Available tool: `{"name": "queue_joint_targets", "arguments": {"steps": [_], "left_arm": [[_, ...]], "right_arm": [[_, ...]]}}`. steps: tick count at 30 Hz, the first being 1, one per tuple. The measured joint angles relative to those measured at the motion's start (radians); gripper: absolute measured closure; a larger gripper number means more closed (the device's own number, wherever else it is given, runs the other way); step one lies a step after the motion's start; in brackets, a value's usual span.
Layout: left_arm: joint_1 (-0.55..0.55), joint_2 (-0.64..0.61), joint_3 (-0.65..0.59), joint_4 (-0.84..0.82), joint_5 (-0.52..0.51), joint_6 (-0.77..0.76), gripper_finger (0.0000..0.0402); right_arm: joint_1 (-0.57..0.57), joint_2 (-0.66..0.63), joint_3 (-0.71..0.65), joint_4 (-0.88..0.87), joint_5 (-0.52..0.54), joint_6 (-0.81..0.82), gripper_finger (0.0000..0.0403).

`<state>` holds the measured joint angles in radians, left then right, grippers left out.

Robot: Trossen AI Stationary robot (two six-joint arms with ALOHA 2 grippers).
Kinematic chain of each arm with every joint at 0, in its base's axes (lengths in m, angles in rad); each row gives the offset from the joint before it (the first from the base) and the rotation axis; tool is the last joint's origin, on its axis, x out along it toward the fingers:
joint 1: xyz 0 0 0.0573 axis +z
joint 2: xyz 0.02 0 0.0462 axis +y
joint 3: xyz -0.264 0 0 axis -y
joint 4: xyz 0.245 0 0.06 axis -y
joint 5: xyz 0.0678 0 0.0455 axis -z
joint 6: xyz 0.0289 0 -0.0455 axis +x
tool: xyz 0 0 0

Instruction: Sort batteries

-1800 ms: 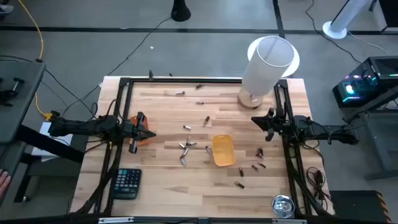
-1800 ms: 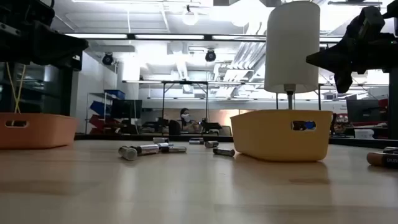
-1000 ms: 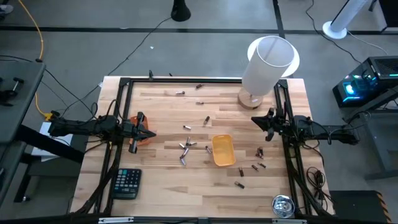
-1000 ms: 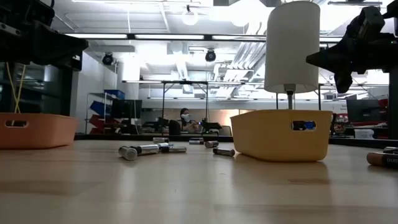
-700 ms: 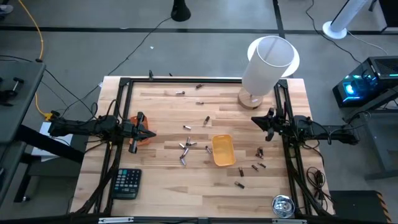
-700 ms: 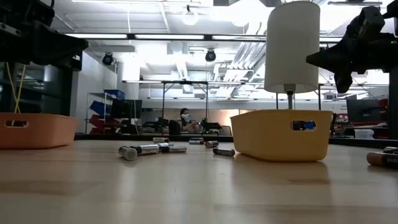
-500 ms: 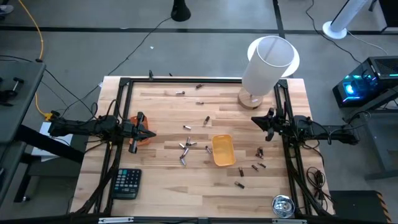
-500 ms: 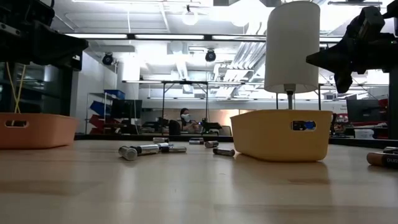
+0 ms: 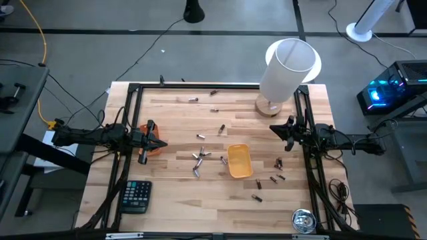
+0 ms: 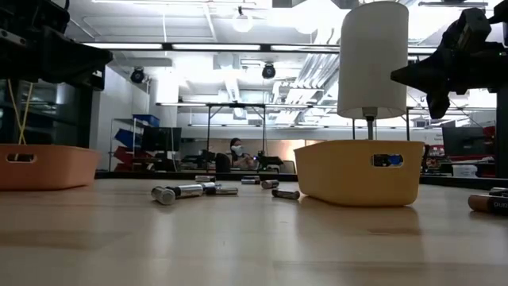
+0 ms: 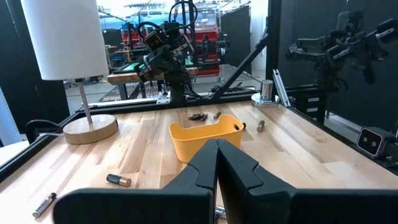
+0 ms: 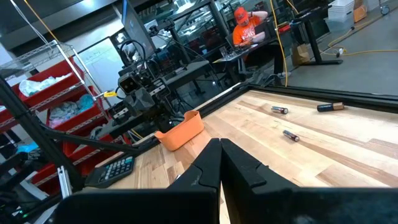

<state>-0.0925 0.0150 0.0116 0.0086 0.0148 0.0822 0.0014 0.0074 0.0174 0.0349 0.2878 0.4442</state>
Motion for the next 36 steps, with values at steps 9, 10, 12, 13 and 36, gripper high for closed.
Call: {"name": "queue_joint_targets", "arguments": {"steps": [9,10,12,13,36], "left_arm": [[0.0,0.0,0.0,0.0,0.0,0.0,0.0401],[0.0,0.0,0.0,0.0,0.0,0.0,0.0401],[0.0,0.0,0.0,0.0,0.0,0.0,0.0401],[0.0,0.0,0.0,0.0,0.0,0.0,0.0401],[0.0,0.0,0.0,0.0,0.0,0.0,0.0401]], "right_arm": [[0.0,0.0,0.0,0.0,0.0,0.0,0.0402],[0.0,0.0,0.0,0.0,0.0,0.0,0.0402],[0.0,0.0,0.0,0.0,0.0,0.0,0.0402],[0.0,0.0,0.0,0.0,0.0,0.0,0.0402],[-0.022,0.006,0.002,0.448,0.34,0.247,0.0402]]}}
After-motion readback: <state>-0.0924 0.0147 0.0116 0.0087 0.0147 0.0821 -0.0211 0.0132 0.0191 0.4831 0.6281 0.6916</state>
